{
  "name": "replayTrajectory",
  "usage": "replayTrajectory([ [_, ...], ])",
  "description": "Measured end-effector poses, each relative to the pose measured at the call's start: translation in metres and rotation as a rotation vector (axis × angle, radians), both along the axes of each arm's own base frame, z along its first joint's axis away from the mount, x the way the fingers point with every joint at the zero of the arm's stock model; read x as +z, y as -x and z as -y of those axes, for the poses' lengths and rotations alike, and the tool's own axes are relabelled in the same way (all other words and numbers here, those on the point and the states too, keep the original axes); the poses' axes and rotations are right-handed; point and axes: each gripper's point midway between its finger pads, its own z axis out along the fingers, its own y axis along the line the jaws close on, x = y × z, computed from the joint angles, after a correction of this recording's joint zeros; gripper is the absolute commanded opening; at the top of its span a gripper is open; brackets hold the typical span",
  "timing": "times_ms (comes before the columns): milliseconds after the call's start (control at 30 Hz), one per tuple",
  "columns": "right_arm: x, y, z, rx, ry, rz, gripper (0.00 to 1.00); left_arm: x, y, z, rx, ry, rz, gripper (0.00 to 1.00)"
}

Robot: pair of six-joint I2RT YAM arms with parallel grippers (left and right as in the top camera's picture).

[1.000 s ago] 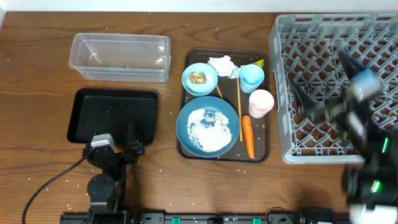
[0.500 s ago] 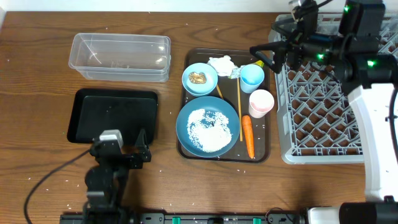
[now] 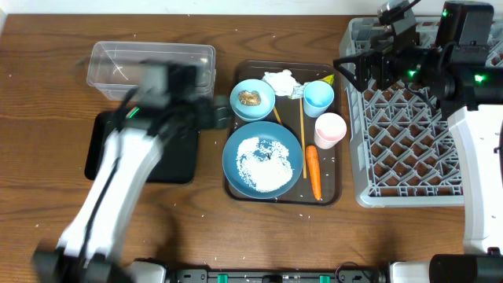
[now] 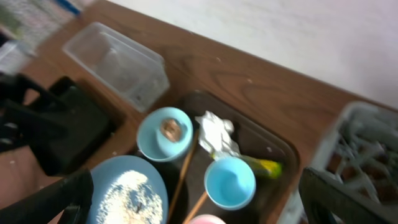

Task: Sort waste into correct bins and load items into the dishwasher rack
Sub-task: 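Reach the left gripper to the blue rice plate and grasp its rim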

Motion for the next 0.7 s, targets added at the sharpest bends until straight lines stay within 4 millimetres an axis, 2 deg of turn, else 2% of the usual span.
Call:
replayTrajectory([
  [67,-0.006,0.0,0.006,-0.029,0.029,-0.021,0.99,-0.016,-0.005,0.034,-0.081,0.003,-0.044,0.98],
  [167,-0.012,-0.001,0.014,-0.069,0.069,-0.035,0.99,-0.039,0.002,0.08,-0.212,-0.012,-0.073,0.98],
  [233,-0.015,-0.002,0.018,-0.089,0.089,-0.042,0.99,-0.048,0.015,0.106,-0.304,-0.023,-0.073,0.98],
  [333,-0.017,-0.003,0.022,-0.106,0.105,-0.044,0.99,-0.047,0.039,0.135,-0.423,-0.034,-0.06,0.98],
  [400,-0.017,-0.004,0.023,-0.113,0.112,-0.043,0.99,-0.046,0.055,0.15,-0.496,-0.05,-0.055,0.98],
  [533,-0.017,-0.004,0.024,-0.119,0.118,-0.043,0.99,-0.054,0.082,0.164,-0.583,-0.146,-0.048,0.98],
  [667,-0.019,-0.003,0.025,-0.121,0.121,-0.049,0.99,-0.057,0.099,0.178,-0.642,-0.205,-0.016,1.0],
  [700,-0.019,-0.003,0.025,-0.121,0.121,-0.053,0.99,-0.06,0.102,0.181,-0.654,-0.221,-0.01,0.96],
])
